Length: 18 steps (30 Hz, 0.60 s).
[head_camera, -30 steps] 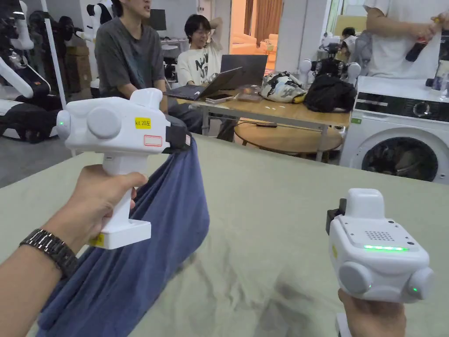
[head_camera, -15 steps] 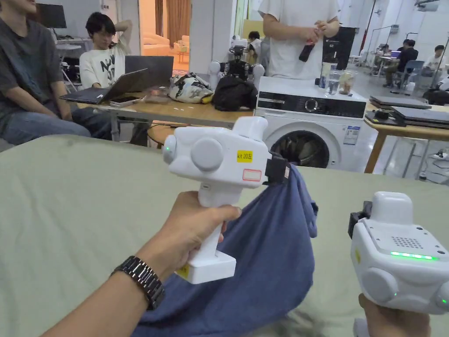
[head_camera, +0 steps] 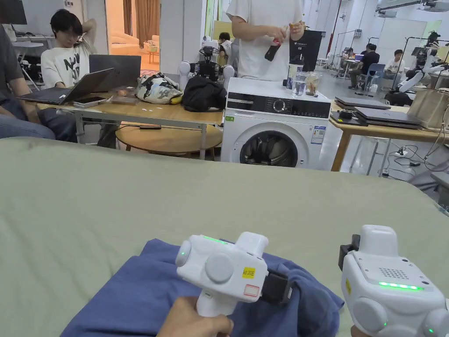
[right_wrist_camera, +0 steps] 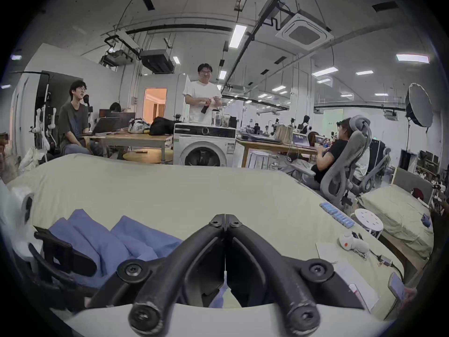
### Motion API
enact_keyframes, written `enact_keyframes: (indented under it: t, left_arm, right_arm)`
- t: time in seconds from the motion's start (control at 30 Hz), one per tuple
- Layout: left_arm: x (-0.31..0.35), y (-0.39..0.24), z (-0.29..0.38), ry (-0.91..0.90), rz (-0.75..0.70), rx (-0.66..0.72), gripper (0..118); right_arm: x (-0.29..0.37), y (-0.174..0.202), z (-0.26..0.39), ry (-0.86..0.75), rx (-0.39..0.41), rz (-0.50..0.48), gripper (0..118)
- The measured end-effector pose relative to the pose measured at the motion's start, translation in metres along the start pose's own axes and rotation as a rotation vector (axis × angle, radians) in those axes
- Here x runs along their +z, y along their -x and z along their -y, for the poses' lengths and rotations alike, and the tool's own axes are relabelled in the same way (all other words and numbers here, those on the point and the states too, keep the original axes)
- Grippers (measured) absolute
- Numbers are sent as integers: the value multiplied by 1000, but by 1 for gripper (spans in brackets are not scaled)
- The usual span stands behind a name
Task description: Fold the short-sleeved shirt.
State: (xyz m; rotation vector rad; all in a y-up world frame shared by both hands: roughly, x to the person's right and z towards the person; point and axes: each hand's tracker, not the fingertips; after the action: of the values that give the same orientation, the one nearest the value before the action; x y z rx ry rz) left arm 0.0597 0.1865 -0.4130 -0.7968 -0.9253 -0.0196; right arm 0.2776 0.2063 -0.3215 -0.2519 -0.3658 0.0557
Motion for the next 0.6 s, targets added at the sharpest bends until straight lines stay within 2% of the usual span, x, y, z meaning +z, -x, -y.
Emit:
enact_keyframes:
  t: [0.2, 0.23, 0.27, 0.3, 0.37, 0.5, 0.6]
  left_arm:
    - [70, 22, 13, -267, -126, 67, 62]
    - [79, 27, 17, -288, -146, 77, 53]
    - [89, 33, 21, -310, -171, 93, 32]
    - [95, 39, 26, -300, -189, 97, 4]
    - [108, 52, 35, -290, -294, 118, 0]
    - [129, 86, 55, -247, -329, 180, 0]
    - [142, 112, 60, -213, -430, 185, 0]
  right_arm:
    - [6, 22, -6, -3, -18, -56, 0]
    - [7, 26, -7, -4, -22, -65, 0]
    - [8, 31, -8, -4, -24, -71, 0]
    - [9, 35, -8, -6, -28, -77, 0]
    - [10, 43, -9, -2, -33, -92, 0]
    - [7, 53, -8, 26, -57, -128, 0]
    - [-1, 57, -3, 38, -51, -138, 0]
